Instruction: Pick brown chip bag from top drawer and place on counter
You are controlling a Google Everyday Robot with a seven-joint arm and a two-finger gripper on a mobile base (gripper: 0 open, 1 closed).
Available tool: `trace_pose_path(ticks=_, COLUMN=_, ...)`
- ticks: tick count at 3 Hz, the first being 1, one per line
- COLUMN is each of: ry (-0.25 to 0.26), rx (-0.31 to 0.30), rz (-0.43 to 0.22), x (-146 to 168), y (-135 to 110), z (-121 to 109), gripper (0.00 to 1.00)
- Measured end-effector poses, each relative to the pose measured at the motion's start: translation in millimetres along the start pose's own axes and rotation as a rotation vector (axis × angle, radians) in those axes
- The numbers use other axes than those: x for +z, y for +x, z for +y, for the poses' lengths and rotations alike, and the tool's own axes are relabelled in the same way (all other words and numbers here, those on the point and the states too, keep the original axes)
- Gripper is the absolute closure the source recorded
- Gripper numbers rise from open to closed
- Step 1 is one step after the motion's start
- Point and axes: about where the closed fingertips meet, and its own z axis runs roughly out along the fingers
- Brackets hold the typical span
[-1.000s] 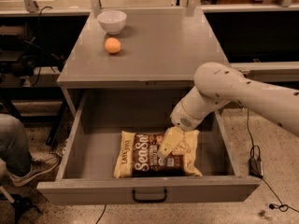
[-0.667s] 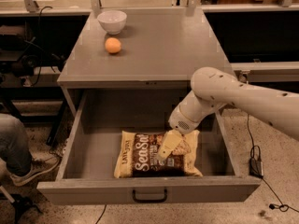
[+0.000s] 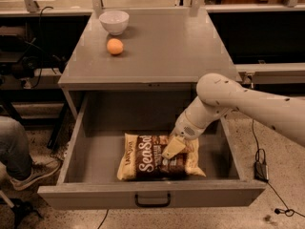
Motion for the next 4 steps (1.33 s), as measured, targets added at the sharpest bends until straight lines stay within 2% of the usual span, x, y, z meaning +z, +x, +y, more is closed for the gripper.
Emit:
trace_pose_path(ticks=1, ry=-0.007, rx=-0.002, rz=-0.002, x=-0.1, y=2.2, z=1.3, gripper=0.72)
trace_pose_path(ticks=2, ry=0.007, rx=-0.008, rz=-0.047, x=-20.9, y=1.4, z=2.2, gripper=0.96)
trace_pose_path(ticks=3, ry=0.045, rx=-0.042, rz=-0.126, x=-69.1, y=-8.5, z=8.1, gripper=1.0)
trace_pose_path(ticks=4, ry=0.142, rx=-0.096, rz=-0.228, x=-159.6, y=-16.0, z=14.8, gripper=1.0)
